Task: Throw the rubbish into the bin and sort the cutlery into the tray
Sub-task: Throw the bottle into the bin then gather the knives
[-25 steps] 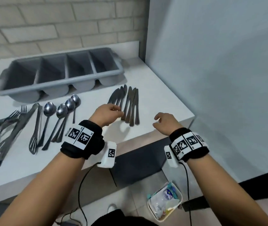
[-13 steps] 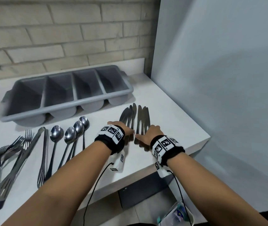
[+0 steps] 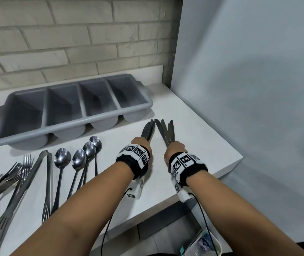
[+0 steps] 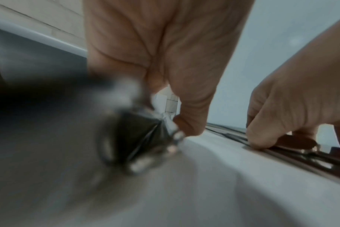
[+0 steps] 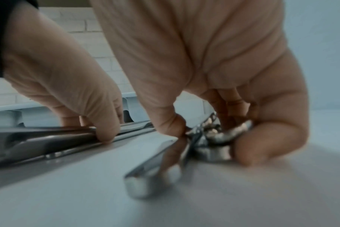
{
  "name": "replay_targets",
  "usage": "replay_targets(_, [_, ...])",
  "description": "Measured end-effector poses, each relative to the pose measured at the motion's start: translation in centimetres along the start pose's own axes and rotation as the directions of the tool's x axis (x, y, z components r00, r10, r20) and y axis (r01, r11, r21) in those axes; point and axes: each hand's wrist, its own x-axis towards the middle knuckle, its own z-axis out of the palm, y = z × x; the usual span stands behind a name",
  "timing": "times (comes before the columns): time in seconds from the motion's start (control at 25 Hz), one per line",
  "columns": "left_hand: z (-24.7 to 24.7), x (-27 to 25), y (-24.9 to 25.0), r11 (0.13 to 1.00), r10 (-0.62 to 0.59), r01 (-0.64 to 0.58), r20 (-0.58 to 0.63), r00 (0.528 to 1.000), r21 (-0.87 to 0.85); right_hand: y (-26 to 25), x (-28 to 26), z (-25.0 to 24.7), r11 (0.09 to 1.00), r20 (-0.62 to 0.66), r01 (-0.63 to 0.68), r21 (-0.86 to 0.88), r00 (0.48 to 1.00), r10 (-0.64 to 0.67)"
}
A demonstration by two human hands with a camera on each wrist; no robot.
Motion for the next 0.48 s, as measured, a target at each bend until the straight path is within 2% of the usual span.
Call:
replay_targets(0.12, [0.4, 0.0, -0.2, 0.997, 0.028, -0.026, -0.027, 0.999, 0.076, 0.1, 0.1, -0.2, 0.999, 0.001, 0.031, -0.014, 1.000, -0.031])
replay_targets(0.28, [0.2, 0.1, -0.3, 0.998, 0.037, -0.034, -0.069, 0.997, 0.051, 0.4, -0.6, -0.9, 0.994, 0.037, 0.075, -0.075, 0.997, -0.072])
replay_targets(0.36, [0.3, 0.0, -0.7, 0.998, 0.036, -0.034, -0.055, 0.998, 0.051, 0.4, -1.1, -0.9, 0.996, 0.046, 0.060, -0.070, 0.997, -0.057])
replay_targets(0.48, [0.8, -0.3, -1.2, 0.992, 0.027, -0.019, -0.059, 0.998, 0.123, 0.0, -1.1, -0.4, 0.999, -0.022, 0.011, -0.043, 1.000, -0.012])
